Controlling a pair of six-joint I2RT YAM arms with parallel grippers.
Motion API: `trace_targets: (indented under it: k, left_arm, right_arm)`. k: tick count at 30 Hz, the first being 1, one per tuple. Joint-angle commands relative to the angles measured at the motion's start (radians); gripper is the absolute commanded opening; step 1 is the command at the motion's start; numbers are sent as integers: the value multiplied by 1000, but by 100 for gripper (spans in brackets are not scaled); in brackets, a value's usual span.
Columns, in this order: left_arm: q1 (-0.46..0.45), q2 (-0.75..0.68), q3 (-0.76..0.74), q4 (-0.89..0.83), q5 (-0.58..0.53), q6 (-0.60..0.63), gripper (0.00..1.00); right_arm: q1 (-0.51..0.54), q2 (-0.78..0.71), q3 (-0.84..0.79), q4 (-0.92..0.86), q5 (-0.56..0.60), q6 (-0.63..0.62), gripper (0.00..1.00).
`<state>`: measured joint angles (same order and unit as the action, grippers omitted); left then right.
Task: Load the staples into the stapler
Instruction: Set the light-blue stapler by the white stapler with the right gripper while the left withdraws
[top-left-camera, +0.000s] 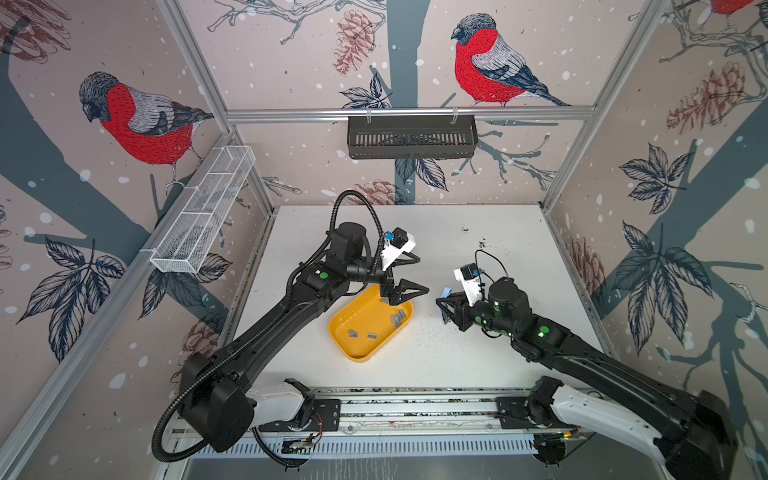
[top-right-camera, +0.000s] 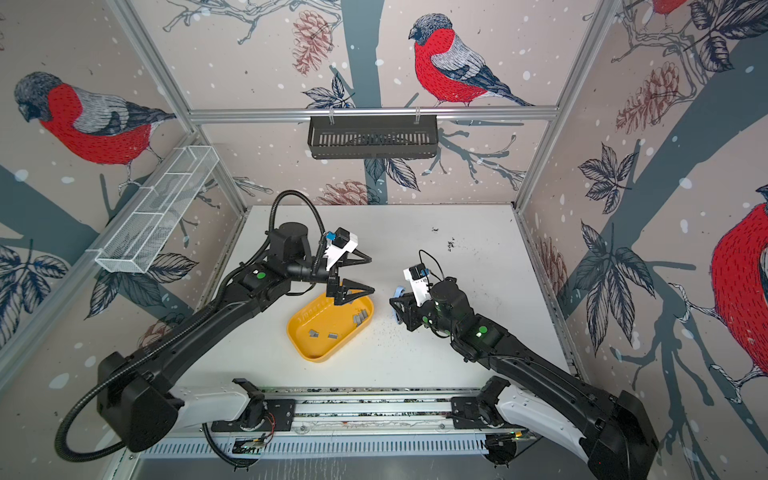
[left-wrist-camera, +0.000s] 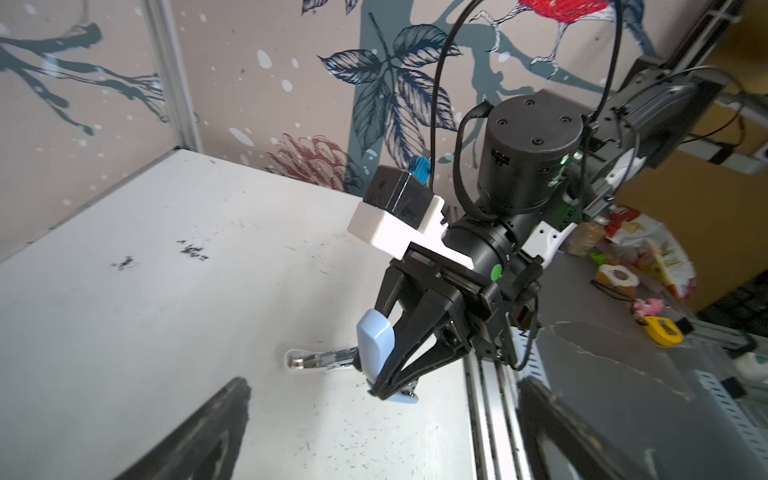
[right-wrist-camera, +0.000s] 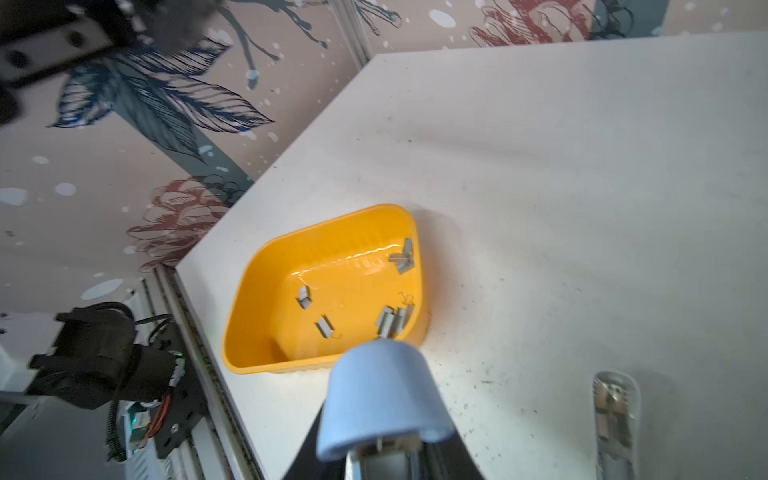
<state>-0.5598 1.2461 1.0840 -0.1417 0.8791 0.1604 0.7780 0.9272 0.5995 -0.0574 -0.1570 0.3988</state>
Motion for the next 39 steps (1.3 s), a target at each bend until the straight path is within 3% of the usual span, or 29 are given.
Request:
trace_targets:
  k: [1,7,12,22,39]
  left_arm:
    - [2,-65,-38,57,-187,53,100]
    - [-3,-175,-184,212,-226,64,99]
    - [-6,-154,-160,176,-203,80,99]
    - [-7,-164,-160,171,-215,94,99]
    - [-9,-138,-153,162,-176,94,99]
  right_arm:
    - [2,43,35,-133,126,-36,20]
    - [15,192,116,-197,196,6,20]
    - [67,319,197,-257,276,45,21]
    - [111,509,251,-275,316,89,21]
    - [126,697,316,-285,400,180,22]
